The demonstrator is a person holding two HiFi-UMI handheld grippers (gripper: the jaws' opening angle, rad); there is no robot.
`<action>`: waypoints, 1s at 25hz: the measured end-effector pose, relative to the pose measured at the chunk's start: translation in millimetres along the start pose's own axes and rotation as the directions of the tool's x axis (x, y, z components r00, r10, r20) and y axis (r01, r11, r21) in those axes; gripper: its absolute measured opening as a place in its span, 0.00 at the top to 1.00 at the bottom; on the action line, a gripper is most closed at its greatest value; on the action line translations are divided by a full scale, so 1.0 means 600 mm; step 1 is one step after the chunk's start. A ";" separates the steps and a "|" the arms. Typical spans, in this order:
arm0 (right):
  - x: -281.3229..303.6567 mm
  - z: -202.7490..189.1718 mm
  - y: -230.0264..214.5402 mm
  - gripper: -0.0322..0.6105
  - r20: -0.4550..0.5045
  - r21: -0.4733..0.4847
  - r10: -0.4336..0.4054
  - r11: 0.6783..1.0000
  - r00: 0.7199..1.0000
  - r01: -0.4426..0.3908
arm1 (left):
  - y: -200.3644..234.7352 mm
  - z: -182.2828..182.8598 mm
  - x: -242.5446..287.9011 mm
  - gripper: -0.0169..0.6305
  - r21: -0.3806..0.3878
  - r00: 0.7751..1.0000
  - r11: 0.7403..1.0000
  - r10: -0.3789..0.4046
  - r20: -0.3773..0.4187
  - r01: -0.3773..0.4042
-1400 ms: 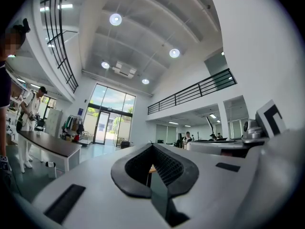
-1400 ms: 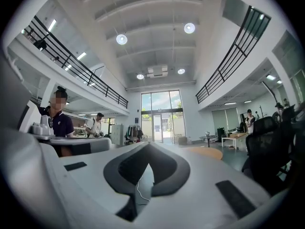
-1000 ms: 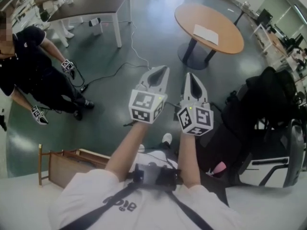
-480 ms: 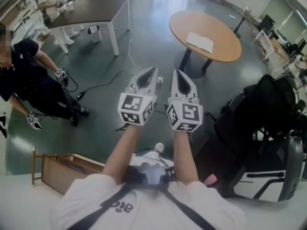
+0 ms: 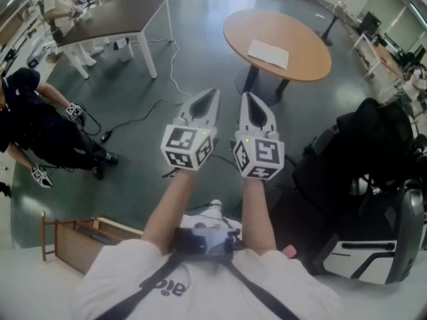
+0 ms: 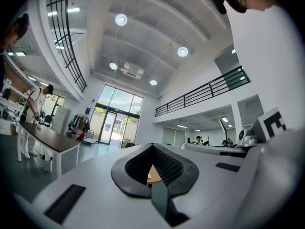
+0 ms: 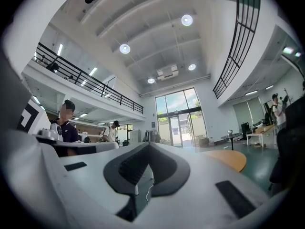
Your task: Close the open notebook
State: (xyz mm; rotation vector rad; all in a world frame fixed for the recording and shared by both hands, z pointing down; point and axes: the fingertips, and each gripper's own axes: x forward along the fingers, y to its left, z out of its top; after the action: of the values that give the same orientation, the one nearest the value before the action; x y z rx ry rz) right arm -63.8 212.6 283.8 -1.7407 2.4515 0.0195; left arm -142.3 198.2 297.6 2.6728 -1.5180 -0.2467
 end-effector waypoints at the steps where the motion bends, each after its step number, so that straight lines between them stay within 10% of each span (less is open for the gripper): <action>1: 0.004 -0.002 -0.011 0.92 -0.004 0.007 0.000 1.000 1.000 0.000 | -0.005 -0.001 0.007 0.95 -0.001 1.000 1.000 -0.004 0.001 0.004; 14: 0.056 -0.033 -0.024 0.92 -0.037 0.052 0.082 0.995 0.996 -0.080 | 0.030 -0.020 0.033 0.95 0.045 0.993 0.992 0.117 -0.029 -0.116; 25: 0.056 -0.050 -0.083 0.92 -0.034 0.050 0.006 0.999 0.999 -0.005 | 0.002 -0.052 0.087 0.95 0.037 0.996 0.997 0.068 -0.060 -0.066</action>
State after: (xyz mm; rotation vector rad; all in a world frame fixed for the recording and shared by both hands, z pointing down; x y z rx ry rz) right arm -30.7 161.9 312.9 -1.7276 2.4583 -0.0712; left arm -111.7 152.1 322.8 2.6234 -1.6051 -0.1356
